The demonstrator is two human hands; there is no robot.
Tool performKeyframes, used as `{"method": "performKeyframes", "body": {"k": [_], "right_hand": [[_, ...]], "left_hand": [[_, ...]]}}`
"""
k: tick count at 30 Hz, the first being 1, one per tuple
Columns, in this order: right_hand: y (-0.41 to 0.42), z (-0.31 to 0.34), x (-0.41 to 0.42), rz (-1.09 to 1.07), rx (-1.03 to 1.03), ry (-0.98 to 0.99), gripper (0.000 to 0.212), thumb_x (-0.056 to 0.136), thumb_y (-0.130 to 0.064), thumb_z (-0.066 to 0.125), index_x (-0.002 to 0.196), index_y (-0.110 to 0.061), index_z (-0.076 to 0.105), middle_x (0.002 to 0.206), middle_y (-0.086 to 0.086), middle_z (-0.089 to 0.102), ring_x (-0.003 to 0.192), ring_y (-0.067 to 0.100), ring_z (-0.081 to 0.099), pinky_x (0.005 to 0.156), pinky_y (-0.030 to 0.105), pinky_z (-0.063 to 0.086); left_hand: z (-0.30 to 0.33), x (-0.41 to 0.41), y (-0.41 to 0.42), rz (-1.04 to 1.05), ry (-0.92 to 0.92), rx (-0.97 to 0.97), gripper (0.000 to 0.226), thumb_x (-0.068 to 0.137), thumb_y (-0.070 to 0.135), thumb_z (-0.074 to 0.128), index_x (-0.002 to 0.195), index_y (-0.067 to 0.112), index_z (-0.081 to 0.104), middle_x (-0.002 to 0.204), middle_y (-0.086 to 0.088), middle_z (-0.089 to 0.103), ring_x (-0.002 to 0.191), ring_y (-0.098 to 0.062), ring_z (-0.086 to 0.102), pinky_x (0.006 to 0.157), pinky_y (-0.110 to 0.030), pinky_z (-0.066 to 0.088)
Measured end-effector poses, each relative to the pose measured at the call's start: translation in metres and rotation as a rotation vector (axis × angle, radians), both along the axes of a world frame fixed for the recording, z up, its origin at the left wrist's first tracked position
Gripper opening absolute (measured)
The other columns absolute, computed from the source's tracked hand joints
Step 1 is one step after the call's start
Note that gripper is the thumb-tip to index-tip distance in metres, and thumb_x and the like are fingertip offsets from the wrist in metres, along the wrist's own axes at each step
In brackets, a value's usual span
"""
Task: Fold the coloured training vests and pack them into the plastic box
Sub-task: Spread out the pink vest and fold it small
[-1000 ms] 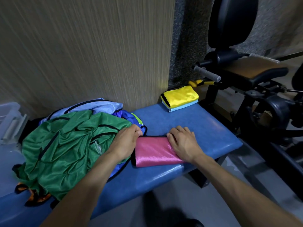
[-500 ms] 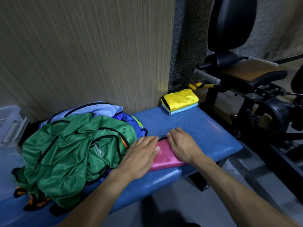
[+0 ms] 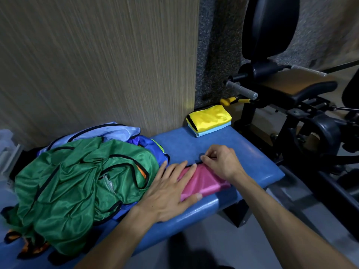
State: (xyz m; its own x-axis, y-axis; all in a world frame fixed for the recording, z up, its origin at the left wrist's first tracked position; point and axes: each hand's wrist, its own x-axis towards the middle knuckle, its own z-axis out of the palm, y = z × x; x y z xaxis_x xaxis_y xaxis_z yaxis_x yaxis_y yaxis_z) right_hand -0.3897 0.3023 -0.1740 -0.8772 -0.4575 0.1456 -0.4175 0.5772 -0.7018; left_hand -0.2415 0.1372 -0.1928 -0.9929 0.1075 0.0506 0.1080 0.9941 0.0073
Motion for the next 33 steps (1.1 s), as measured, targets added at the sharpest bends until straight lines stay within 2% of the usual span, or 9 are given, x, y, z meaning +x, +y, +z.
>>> {"method": "performKeyframes", "body": {"k": [4, 7, 11, 14, 17, 19, 21, 24, 33], "right_hand": [[0.006, -0.003, -0.02, -0.074, -0.013, 0.01, 0.018, 0.087, -0.026, 0.079, 0.079, -0.012, 0.071, 0.077, 0.0, 0.07, 0.08, 0.017, 0.067, 0.072, 0.027, 0.051], [0.01, -0.006, -0.033, -0.121, -0.008, 0.088, 0.023, 0.087, -0.028, 0.078, 0.072, -0.016, 0.065, 0.07, -0.001, 0.064, 0.076, 0.023, 0.064, 0.069, 0.033, 0.05], [0.025, -0.005, -0.047, -0.136, 0.048, 0.212, 0.01, 0.093, -0.031, 0.068, 0.094, -0.021, 0.068, 0.098, 0.003, 0.059, 0.091, 0.029, 0.061, 0.078, 0.042, 0.051], [0.037, -0.002, -0.054, -0.114, 0.148, 0.318, 0.023, 0.093, -0.029, 0.065, 0.114, -0.021, 0.068, 0.119, 0.005, 0.057, 0.11, 0.032, 0.052, 0.09, 0.045, 0.047], [0.04, -0.005, -0.056, -0.045, 0.221, 0.387, 0.03, 0.094, -0.04, 0.056, 0.118, -0.026, 0.068, 0.124, -0.001, 0.059, 0.12, 0.027, 0.049, 0.098, 0.044, 0.043], [0.042, -0.012, -0.061, -0.022, 0.241, 0.345, 0.043, 0.098, -0.048, 0.043, 0.132, -0.03, 0.062, 0.139, -0.003, 0.056, 0.135, 0.026, 0.042, 0.113, 0.048, 0.035], [0.045, -0.02, -0.068, -0.028, 0.277, 0.248, 0.049, 0.105, -0.049, 0.033, 0.151, -0.034, 0.044, 0.16, -0.003, 0.036, 0.152, 0.025, 0.019, 0.125, 0.047, 0.013], [0.048, -0.029, -0.073, -0.016, 0.314, 0.159, 0.059, 0.104, -0.056, 0.016, 0.16, -0.037, 0.021, 0.17, -0.007, 0.009, 0.157, 0.021, -0.008, 0.125, 0.046, -0.004], [0.039, -0.029, -0.086, -0.027, 0.363, 0.132, 0.056, 0.109, -0.047, 0.019, 0.162, -0.034, 0.011, 0.17, -0.01, -0.008, 0.154, 0.023, -0.021, 0.124, 0.05, -0.011]], "left_hand": [[-0.004, -0.015, 0.014, 0.019, -0.008, -0.011, 0.088, 0.092, 0.081, 0.02, 0.162, 0.033, -0.005, 0.169, 0.0, 0.005, 0.151, -0.022, 0.01, 0.126, -0.043, 0.0], [-0.006, -0.032, 0.021, 0.034, 0.002, 0.01, 0.086, 0.093, 0.079, 0.02, 0.162, 0.033, -0.003, 0.168, -0.001, 0.009, 0.146, -0.024, 0.017, 0.123, -0.041, 0.015], [-0.007, -0.069, 0.036, 0.046, 0.004, 0.046, 0.086, 0.094, 0.076, 0.024, 0.162, 0.028, 0.001, 0.165, -0.005, 0.014, 0.144, -0.027, 0.022, 0.121, -0.042, 0.022], [-0.006, -0.105, 0.049, 0.067, 0.001, 0.068, 0.087, 0.092, 0.075, 0.025, 0.162, 0.027, 0.006, 0.163, -0.006, 0.018, 0.14, -0.028, 0.025, 0.119, -0.042, 0.023], [-0.001, -0.142, 0.056, 0.084, -0.001, 0.046, 0.09, 0.083, 0.073, 0.017, 0.158, 0.023, 0.021, 0.159, -0.006, 0.022, 0.139, -0.029, 0.027, 0.118, -0.043, 0.024], [0.001, -0.159, 0.058, 0.081, 0.019, -0.029, 0.088, 0.084, 0.066, 0.021, 0.158, 0.019, 0.025, 0.163, -0.007, 0.017, 0.147, -0.031, 0.019, 0.123, -0.047, 0.016], [0.0, -0.165, 0.059, 0.064, 0.088, -0.1, 0.084, 0.088, 0.062, 0.022, 0.156, 0.014, 0.031, 0.166, -0.008, 0.019, 0.15, -0.033, 0.016, 0.124, -0.052, 0.012], [-0.004, -0.161, 0.056, -0.022, 0.172, -0.168, 0.079, 0.095, 0.059, 0.021, 0.155, 0.011, 0.038, 0.162, -0.007, 0.033, 0.149, -0.03, 0.027, 0.123, -0.052, 0.021], [-0.005, -0.156, 0.038, -0.056, 0.049, -0.14, 0.081, 0.093, 0.061, -0.007, 0.163, 0.02, 0.003, 0.17, 0.001, -0.005, 0.156, -0.018, -0.009, 0.126, -0.038, -0.007]]}}
